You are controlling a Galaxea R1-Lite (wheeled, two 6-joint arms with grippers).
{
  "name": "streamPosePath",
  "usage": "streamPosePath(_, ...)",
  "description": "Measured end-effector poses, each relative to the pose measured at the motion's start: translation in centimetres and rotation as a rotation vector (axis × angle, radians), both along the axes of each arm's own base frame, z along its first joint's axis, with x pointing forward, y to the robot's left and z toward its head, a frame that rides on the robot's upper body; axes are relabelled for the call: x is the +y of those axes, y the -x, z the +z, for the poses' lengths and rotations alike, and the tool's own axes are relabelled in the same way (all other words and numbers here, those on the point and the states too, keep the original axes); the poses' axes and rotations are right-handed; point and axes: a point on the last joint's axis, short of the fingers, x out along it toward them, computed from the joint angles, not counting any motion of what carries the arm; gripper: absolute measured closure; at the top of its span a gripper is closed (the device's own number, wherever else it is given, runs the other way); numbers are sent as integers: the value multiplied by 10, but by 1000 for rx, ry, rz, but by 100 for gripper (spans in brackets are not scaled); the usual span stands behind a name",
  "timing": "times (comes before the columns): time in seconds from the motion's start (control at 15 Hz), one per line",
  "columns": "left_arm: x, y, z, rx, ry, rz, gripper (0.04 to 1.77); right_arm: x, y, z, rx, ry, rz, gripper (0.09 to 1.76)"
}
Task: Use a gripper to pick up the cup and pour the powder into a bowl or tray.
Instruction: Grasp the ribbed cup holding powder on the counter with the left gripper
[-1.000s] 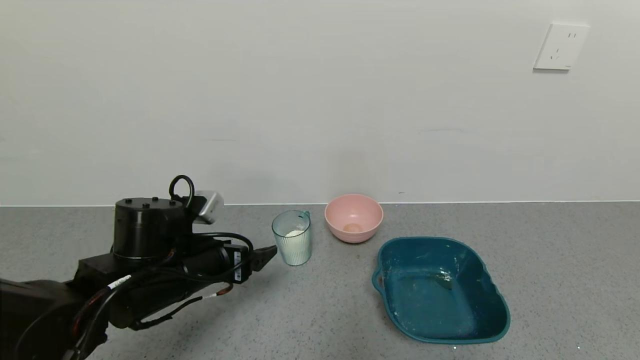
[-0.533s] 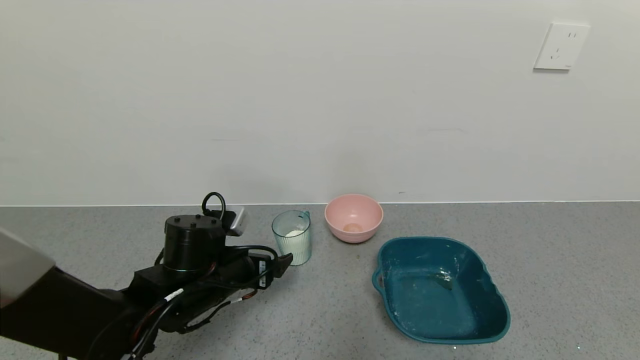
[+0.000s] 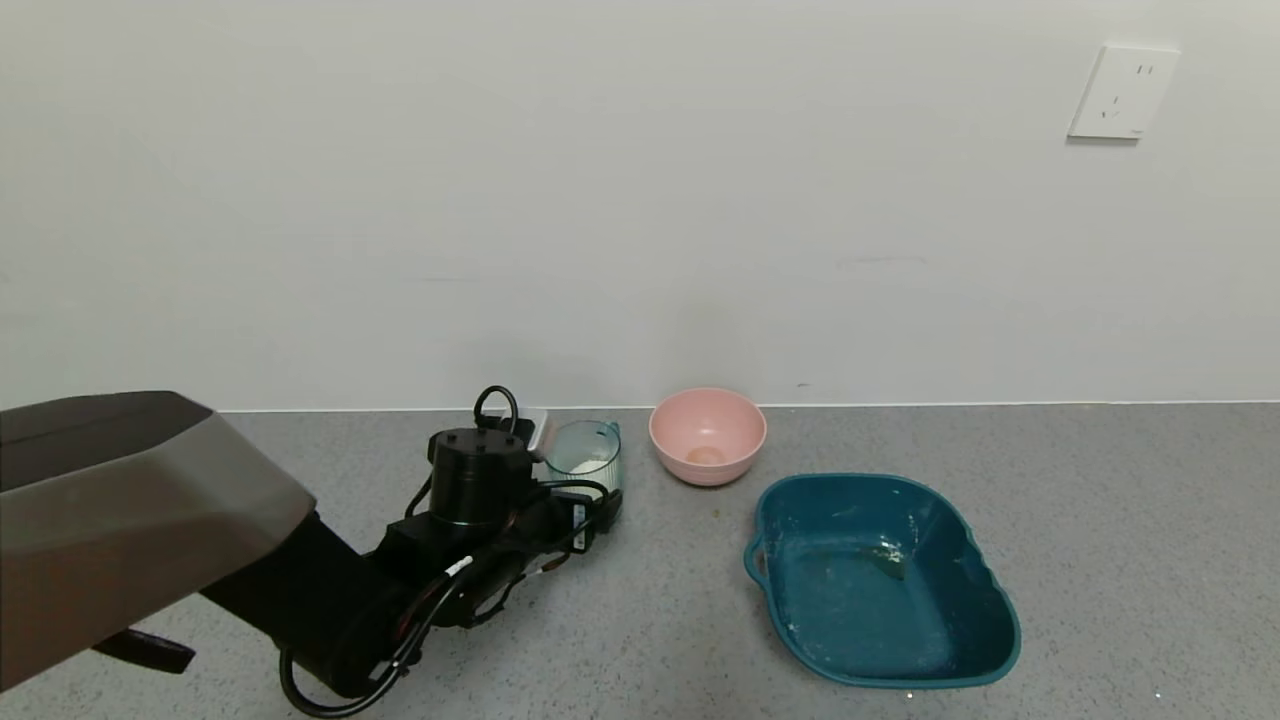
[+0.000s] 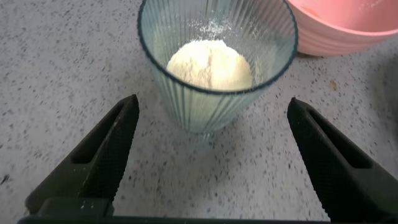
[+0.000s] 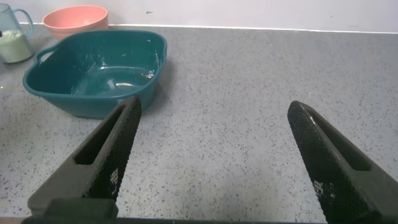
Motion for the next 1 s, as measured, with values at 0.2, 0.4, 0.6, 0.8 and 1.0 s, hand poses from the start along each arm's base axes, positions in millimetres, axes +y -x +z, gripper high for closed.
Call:
streamPosePath(0.2, -10, -21, -8, -18, 3, 4, 9, 0, 0, 0, 0, 0, 0, 14)
streamPosePath(0.4, -17, -38, -14, -39, -14, 6, 9, 0, 0, 0, 0, 0, 0, 14)
streamPosePath(0.6, -20, -49, -21, -67, -73, 47, 9, 0, 0, 0, 0, 0, 0, 14)
streamPosePath(0.8, -17, -54, -27, -59, -88, 71, 9, 0, 0, 0, 0, 0, 0, 14)
streamPosePath(1.0, -13, -55, -29, -56, -93, 79, 9, 0, 0, 0, 0, -1, 0, 14)
